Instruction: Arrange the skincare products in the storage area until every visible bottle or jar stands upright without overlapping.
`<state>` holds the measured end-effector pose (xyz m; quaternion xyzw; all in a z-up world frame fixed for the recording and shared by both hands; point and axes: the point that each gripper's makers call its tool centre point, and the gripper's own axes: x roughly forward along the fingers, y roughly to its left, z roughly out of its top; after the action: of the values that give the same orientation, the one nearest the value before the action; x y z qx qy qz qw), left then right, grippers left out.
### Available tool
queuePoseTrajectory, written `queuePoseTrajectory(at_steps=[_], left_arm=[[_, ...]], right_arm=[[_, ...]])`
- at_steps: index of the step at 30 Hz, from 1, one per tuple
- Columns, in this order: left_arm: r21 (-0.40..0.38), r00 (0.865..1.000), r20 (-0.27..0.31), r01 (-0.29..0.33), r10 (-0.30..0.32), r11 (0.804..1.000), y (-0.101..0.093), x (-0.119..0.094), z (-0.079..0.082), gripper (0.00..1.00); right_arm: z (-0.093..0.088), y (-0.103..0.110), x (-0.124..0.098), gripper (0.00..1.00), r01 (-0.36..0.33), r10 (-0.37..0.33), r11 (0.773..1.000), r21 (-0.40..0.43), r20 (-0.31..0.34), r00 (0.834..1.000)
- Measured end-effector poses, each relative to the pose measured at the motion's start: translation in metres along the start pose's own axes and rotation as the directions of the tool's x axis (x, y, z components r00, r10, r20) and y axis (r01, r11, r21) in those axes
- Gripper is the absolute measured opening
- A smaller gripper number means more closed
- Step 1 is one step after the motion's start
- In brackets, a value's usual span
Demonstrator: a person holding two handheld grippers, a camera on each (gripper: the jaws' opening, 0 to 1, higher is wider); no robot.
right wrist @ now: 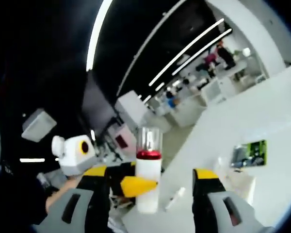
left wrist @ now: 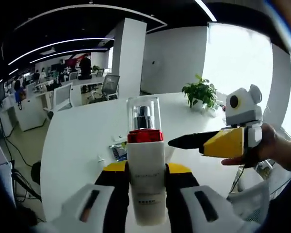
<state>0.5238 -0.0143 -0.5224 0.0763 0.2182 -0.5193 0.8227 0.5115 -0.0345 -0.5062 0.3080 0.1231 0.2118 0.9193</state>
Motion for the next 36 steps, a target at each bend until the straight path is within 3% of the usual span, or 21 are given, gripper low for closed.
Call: queuePoseTrajectory(at_steps=[10,14,24,27,31,36], left_arm=[[0.082,0.999,0.051,0.006,-0.01,0.997,-0.021,-0.013,0.021,0.24],[0.111,0.999,0.052,-0.003,-0.002,0.994,-0.019,-0.012,0.023,0.24],[0.124,0.999,0.041,0.014,-0.019,0.992,-0.025,-0.011,0.023,0.24],[0.124,0.999,0.043,0.022,-0.028,0.992,-0.026,-0.009,0.025,0.24],[0.128,0.998,0.05,0.033,-0.04,0.991,-0.028,-0.009,0.029,0.25],[0.171,0.993,0.067,0.08,-0.092,0.982,-0.036,-0.009,0.033,0.27]], right_arm=[[0.008,0.02,0.015,0.6,-0.036,0.036,0.999,-0.007,-0.014,0.999],[0.01,0.022,0.018,0.46,-0.041,0.041,0.999,-0.011,-0.014,0.999],[0.008,0.027,0.018,0.25,-0.059,0.059,0.998,0.002,-0.03,0.998],[0.012,0.029,0.018,0.24,-0.069,0.069,0.996,-0.062,-0.007,0.998],[0.016,0.03,0.016,0.23,-0.068,0.068,0.995,-0.069,0.0,0.998],[0.022,0.033,0.008,0.22,-0.076,0.077,0.982,-0.173,-0.002,0.997]])
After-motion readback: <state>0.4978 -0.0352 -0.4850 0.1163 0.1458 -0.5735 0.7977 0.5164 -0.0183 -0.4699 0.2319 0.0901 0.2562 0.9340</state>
